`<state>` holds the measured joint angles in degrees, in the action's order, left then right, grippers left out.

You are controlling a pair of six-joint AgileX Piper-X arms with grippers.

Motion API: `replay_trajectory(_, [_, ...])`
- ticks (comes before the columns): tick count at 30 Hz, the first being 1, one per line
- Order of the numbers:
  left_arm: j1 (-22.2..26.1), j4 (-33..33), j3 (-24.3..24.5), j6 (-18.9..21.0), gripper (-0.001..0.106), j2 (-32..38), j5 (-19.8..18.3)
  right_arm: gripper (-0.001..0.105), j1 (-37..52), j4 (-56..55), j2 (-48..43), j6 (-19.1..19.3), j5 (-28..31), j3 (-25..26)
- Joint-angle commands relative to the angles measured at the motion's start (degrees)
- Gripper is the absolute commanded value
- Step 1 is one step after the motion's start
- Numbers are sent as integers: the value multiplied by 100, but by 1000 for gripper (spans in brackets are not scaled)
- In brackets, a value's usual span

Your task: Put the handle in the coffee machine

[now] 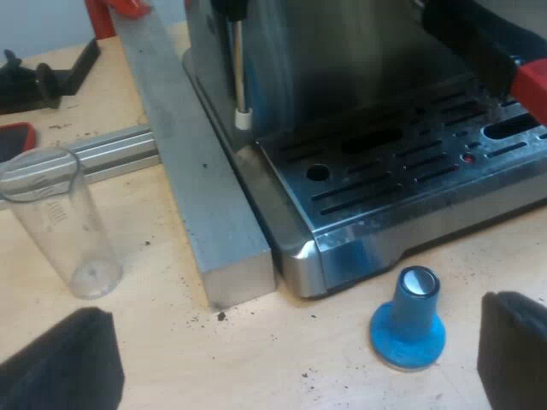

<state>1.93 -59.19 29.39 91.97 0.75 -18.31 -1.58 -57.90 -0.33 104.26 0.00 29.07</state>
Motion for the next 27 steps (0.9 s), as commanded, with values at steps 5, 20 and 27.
replay_trajectory(5, [-89,80,14,33,86,789,22,81,10,41,-251,58,0,40])
replay_trajectory(20, [-89,80,14,-227,86,789,22,81,10,41,-251,58,0,40])
replay_trajectory(27, [-89,80,14,-227,86,789,22,81,10,41,-251,58,0,40])
